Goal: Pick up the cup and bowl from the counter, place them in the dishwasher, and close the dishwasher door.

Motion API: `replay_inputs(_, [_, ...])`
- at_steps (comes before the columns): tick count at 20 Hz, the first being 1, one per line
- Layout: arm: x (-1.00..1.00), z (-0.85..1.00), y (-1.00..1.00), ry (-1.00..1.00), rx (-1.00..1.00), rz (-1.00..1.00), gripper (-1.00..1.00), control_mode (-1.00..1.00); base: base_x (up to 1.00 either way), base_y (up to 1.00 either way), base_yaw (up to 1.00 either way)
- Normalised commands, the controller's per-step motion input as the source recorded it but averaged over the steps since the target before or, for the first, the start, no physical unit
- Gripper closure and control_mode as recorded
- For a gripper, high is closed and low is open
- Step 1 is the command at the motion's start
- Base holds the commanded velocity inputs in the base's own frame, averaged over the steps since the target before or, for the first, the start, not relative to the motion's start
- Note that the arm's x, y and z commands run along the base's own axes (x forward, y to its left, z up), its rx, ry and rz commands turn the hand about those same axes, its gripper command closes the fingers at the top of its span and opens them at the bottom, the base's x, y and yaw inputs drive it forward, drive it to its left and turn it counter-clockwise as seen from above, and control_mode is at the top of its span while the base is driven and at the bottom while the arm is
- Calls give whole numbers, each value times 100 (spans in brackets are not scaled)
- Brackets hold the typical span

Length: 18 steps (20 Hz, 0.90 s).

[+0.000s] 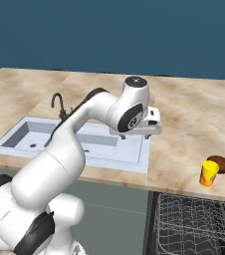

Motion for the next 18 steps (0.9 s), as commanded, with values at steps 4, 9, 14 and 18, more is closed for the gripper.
replay_inputs(4, [-9, -18, -35, -3, -11, 0, -100, -100, 0, 0, 0])
replay_inputs(9, [-2, -16, -35, -1, -12, 0, -100, -100, 0, 0, 0])
replay_inputs(14, [0, -15, -38, -1, -9, 0, -100, -100, 0, 0, 0])
replay_inputs(18, [0, -13, -40, 0, -4, 0, -100, -100, 0, 0, 0])
